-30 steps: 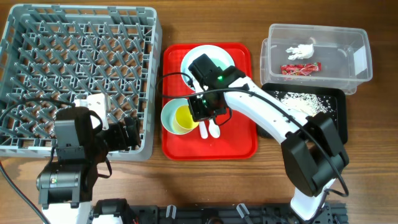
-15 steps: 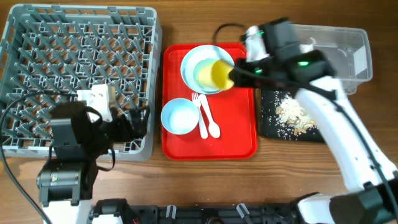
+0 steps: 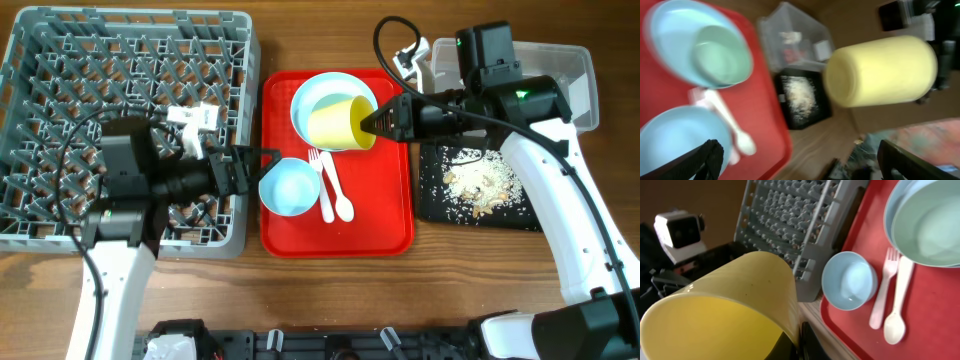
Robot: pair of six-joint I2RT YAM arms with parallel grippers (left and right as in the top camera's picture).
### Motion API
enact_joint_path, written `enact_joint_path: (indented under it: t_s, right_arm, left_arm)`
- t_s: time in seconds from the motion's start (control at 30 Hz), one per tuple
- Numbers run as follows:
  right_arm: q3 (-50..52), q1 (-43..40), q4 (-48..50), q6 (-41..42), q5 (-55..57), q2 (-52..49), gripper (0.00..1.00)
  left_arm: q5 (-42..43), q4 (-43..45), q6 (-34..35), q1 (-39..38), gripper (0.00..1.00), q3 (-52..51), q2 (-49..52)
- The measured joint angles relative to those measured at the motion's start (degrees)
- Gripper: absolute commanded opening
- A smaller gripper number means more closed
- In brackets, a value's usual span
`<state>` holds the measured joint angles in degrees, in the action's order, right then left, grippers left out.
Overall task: Sort waste into correct bins and load items into the dishwasher rack
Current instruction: 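Move the left gripper toward the yellow cup held by the right gripper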
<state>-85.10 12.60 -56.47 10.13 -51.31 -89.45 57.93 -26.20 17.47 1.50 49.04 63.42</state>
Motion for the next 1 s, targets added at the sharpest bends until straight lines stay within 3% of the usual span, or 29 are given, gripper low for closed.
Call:
enact_joint_path:
  t_s: [0.03, 0.1, 0.13, 0.37, 0.67, 1.0]
  right_arm:
    - [0.0, 0.0, -0.3, -0.5, -0.9, 0.0, 0.04]
    - [0.0, 0.0, -0.5, -1.1, -2.2, 0.0, 0.04]
    - [0.0, 0.0, -0.5, -1.2, -2.6, 0.0, 0.05]
    - [0.1, 0.4, -0.4, -1.3, -4.5, 0.0, 0.04]
    - [0.1, 0.3, 0.5, -1.3, -9.2, 0.0, 0.04]
    - [0.1, 0.6, 1.7, -1.3, -10.4, 0.0, 0.04]
  left_arm:
    - [4.4, 3.0, 0.1, 0.0, 0.97, 0.1, 1.8]
    - [10.8, 7.0, 0.5, 0.0, 0.83, 0.1, 4.3]
    - [13.6, 8.9, 0.9, 0.0, 0.81, 0.1, 5.3]
    - [22.6, 16.2, 1.9, -2.6, 0.8, 0.1, 8.4]
    - [20.5, 32.7, 10.6, -10.0, 0.84, 0.1, 8.4]
    - [13.9, 34.8, 14.8, -11.5, 0.86, 0.1, 8.4]
